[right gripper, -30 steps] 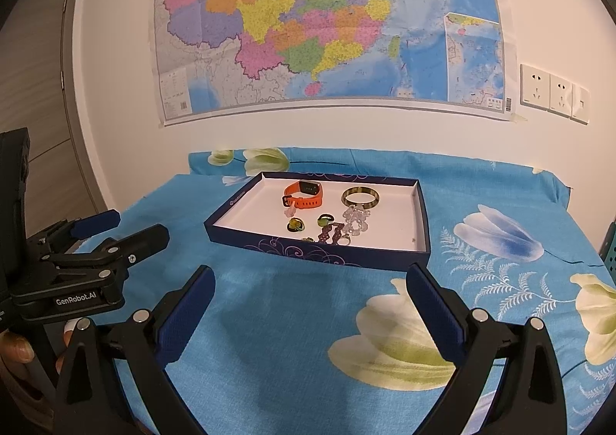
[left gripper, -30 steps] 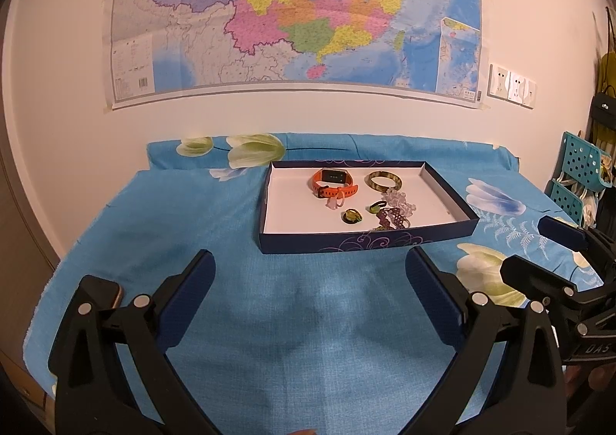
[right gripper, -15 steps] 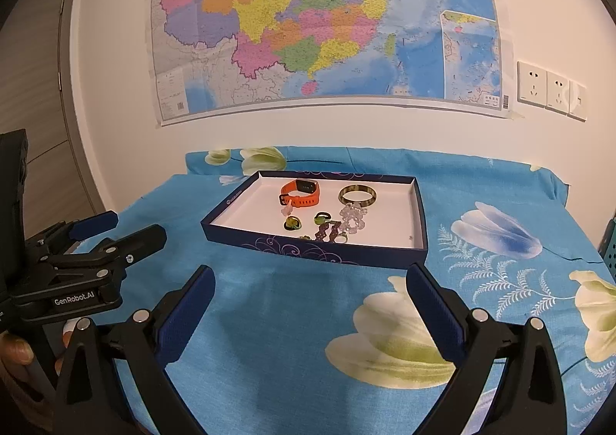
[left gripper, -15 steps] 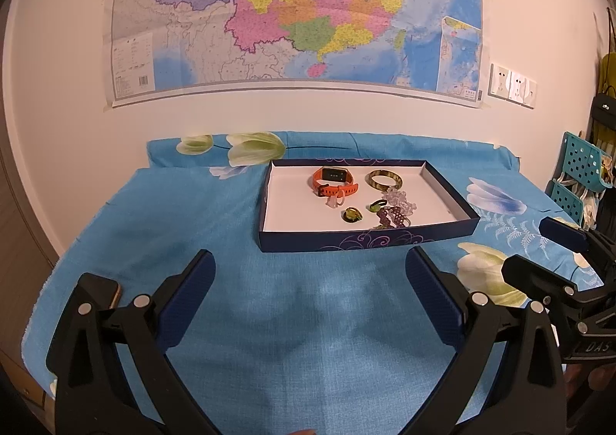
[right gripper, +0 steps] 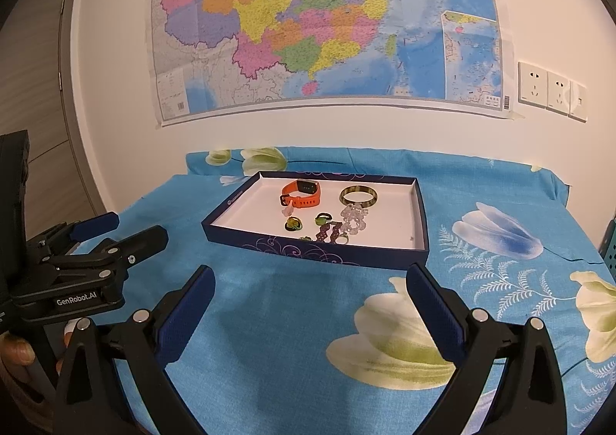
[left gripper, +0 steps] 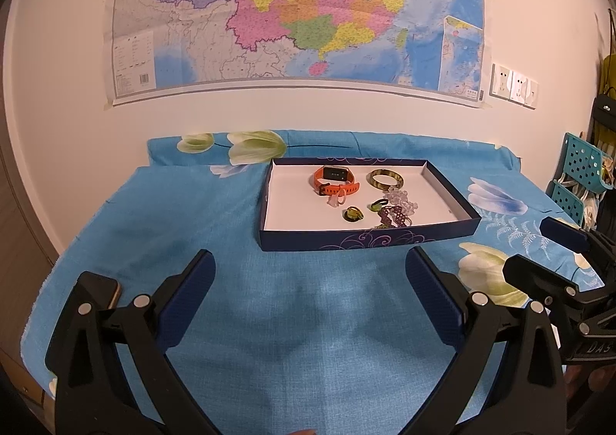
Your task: Organize jewelry
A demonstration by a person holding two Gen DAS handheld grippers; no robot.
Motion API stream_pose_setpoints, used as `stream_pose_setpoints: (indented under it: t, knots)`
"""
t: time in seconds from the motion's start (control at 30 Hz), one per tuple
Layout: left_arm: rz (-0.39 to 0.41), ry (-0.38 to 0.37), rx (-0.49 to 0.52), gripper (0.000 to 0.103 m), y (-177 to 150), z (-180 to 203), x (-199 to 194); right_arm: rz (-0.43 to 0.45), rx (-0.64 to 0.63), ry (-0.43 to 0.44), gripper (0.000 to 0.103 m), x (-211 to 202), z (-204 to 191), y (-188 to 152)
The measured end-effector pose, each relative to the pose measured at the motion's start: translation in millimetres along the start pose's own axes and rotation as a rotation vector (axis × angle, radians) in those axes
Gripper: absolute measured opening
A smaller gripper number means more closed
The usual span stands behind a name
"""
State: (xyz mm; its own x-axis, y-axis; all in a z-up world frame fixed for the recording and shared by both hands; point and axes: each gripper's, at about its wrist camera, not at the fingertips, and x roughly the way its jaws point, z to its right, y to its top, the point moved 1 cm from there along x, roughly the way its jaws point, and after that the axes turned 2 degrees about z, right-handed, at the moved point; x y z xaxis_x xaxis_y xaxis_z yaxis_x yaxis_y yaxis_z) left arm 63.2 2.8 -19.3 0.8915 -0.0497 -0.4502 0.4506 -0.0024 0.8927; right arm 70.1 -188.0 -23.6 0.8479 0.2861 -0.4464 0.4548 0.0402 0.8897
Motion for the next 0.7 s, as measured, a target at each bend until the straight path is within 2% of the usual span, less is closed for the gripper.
stream_pose_setpoints:
  t: [0.7]
  knots:
    - [-0.004, -0.003, -0.003, 0.097, -1.9, -1.9, 1.6, -0.005, 0.002, 0.001, 0.096, 1.2, -0.7, 0.1]
